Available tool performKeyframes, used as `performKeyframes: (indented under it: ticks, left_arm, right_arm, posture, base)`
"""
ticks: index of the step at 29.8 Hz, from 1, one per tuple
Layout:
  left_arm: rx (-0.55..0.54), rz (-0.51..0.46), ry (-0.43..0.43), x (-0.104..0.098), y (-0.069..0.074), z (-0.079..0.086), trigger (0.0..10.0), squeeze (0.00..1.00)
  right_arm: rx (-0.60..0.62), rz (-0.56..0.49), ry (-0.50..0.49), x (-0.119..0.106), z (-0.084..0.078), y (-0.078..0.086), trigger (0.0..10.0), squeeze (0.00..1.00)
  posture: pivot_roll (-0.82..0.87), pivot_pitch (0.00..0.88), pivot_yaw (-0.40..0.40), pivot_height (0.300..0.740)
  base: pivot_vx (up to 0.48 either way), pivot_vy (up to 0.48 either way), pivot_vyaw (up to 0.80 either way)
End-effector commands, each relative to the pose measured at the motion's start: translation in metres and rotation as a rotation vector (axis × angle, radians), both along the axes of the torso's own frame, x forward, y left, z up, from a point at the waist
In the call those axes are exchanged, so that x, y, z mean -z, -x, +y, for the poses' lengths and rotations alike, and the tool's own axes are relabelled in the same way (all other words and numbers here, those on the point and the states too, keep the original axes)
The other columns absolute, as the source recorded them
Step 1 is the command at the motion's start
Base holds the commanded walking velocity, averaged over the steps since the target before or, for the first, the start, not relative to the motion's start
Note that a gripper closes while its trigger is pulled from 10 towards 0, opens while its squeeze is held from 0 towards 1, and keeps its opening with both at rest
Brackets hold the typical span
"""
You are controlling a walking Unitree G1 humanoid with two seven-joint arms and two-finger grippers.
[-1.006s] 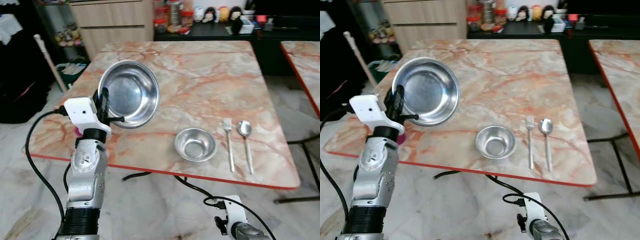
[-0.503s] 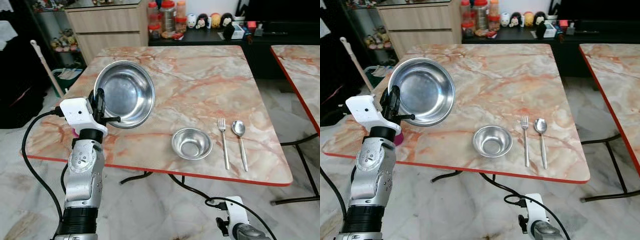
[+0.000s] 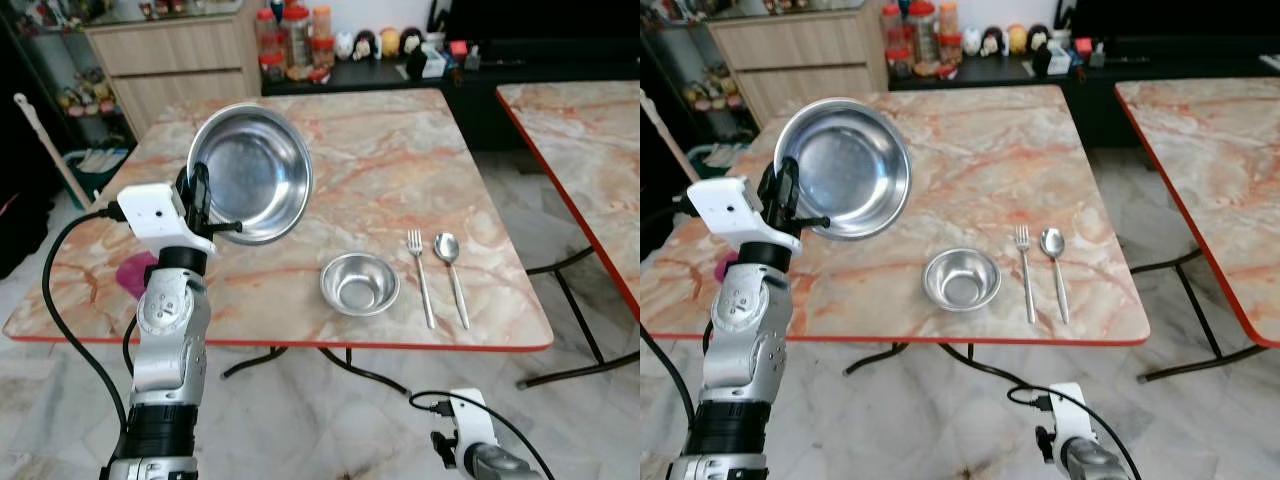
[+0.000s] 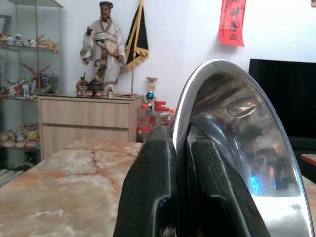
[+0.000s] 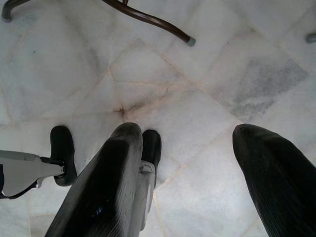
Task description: Setting the table
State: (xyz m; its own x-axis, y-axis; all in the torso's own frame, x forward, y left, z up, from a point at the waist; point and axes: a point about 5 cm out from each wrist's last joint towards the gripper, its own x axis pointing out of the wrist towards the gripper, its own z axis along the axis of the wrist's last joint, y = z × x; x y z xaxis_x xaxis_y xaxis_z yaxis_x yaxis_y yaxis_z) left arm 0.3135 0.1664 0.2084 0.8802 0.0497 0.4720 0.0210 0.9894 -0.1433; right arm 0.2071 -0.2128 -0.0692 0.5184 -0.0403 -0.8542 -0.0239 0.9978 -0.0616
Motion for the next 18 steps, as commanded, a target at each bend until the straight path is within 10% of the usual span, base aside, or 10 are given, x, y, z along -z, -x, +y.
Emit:
performKeyframes:
  ticks: [1, 18]
  left_arm:
    - [-0.013, -0.016, 0.008, -0.0026, -0.0002, 0.0049, 10.0, 0.00]
    - [-0.009, -0.027, 0.012, -0.0056, -0.0032, 0.0030, 10.0, 0.00]
  right_arm:
    - [0.010, -0.015, -0.012, -0.0008, 0.0025, -0.0022, 10.0, 0.00]
    - [-0.004, -0.017, -0.015, -0.0021, 0.0030, -0.0046, 10.0, 0.00]
  posture:
    - [0.00, 0.048, 0.073, 0.740]
    - [0.00, 0.043, 0.068, 0.740]
  base:
    - [0.000, 0.000, 0.00]
    - [0.000, -0.110, -0.17]
